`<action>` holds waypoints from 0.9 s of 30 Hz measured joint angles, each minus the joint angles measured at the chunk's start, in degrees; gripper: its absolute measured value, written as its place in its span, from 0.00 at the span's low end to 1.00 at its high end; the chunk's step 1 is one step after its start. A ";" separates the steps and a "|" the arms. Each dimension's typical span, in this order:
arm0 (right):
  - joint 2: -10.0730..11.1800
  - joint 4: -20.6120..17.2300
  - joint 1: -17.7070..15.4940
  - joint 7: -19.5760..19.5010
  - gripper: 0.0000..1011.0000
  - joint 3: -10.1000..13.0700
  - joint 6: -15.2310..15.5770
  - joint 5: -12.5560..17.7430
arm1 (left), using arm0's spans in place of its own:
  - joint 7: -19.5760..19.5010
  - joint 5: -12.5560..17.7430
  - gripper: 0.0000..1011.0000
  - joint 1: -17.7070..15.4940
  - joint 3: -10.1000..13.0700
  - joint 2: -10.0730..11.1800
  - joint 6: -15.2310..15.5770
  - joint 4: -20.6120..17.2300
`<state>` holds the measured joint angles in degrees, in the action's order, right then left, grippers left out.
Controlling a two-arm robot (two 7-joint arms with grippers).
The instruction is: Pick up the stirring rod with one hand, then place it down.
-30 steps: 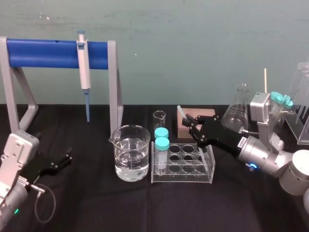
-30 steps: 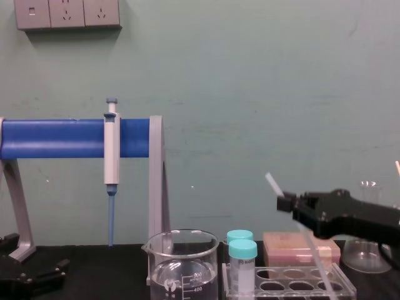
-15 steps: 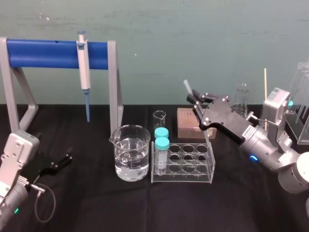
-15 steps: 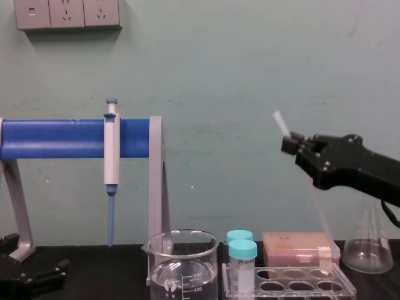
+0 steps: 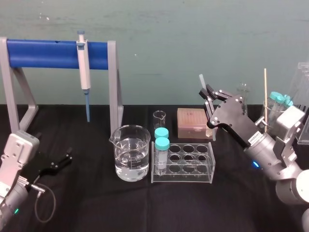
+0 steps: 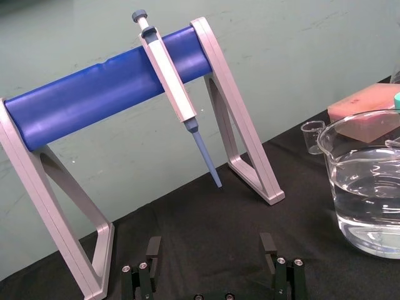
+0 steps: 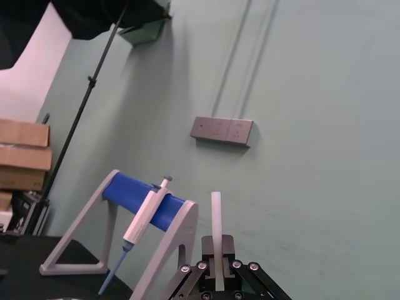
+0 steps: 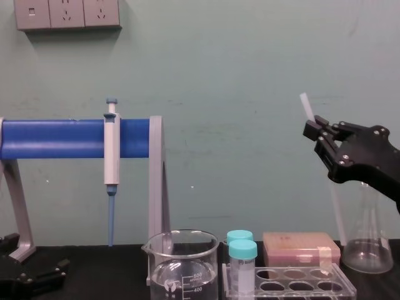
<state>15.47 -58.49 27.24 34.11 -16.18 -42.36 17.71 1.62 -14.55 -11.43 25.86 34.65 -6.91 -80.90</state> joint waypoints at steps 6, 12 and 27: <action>-1.04 0.79 -1.06 1.68 0.06 1.33 0.48 3.72 | 0.00 0.00 0.99 0.00 0.00 0.00 0.00 0.00; -1.76 0.85 -1.80 3.14 0.06 2.40 2.25 5.86 | 0.00 0.00 0.99 0.00 0.00 0.00 0.00 0.00; -2.16 0.72 -2.13 3.34 0.06 3.02 2.94 5.66 | 0.00 0.00 0.99 0.00 0.00 0.00 0.00 0.00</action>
<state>13.31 -57.77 25.11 37.45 -13.16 -39.43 23.36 1.62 -14.55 -11.43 25.86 34.65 -6.91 -80.90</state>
